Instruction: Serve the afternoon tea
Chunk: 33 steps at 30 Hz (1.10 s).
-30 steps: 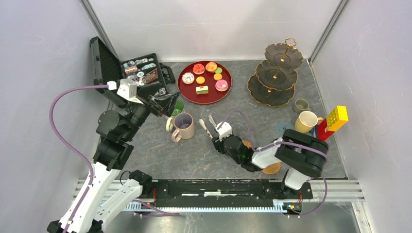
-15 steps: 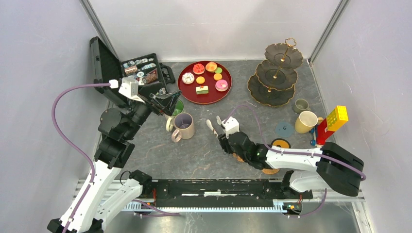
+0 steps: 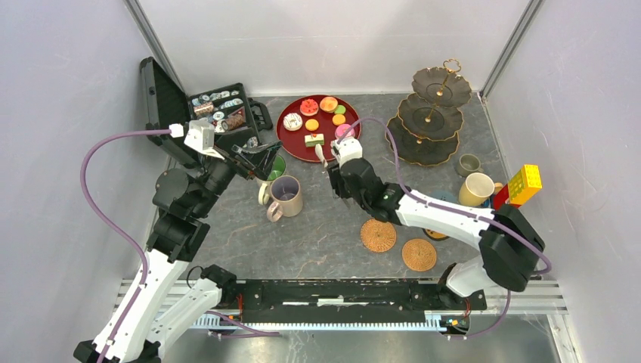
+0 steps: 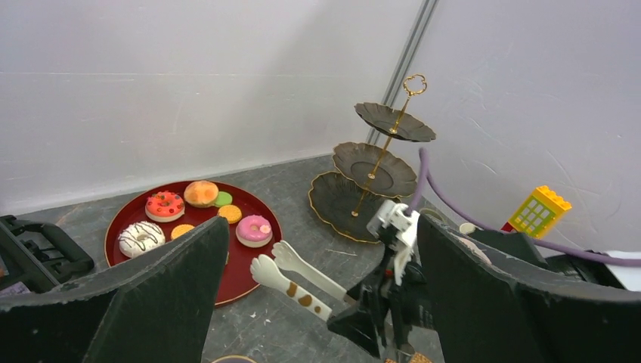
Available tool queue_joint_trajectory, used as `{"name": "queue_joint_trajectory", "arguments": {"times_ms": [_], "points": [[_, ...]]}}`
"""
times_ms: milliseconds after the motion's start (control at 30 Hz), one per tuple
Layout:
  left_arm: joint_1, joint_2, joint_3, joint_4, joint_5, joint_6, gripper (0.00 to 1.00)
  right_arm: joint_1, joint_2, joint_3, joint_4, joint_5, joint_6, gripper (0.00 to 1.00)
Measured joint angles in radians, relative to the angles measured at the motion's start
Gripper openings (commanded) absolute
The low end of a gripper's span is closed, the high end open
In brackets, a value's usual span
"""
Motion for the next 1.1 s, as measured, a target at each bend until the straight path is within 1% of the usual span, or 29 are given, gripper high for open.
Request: {"name": "queue_joint_trajectory", "arguments": {"times_ms": [200,400,500,633,933,1100], "points": [[-0.004,0.014,-0.007,0.020,0.002,-0.014,1.00,-0.077,0.146,0.161,-0.063,-0.065,-0.016,0.57],[-0.052,0.039,-0.013,0.017,-0.005,-0.014,1.00,-0.117,0.335,0.369,-0.148,-0.115,-0.055,0.57],[-0.077,0.039,-0.013,0.011,-0.027,-0.012,1.00,-0.131,0.408,0.454,-0.180,-0.136,-0.069,0.57],[-0.121,0.036,-0.013,-0.005,-0.084,0.000,1.00,-0.151,0.465,0.532,-0.214,-0.150,-0.073,0.56],[-0.261,0.035,-0.007,-0.080,-0.224,0.052,1.00,-0.167,0.497,0.573,-0.254,-0.156,-0.060,0.58],[-0.304,0.032,-0.002,-0.097,-0.280,0.063,1.00,-0.167,0.506,0.573,-0.266,-0.141,-0.060,0.59]]}}
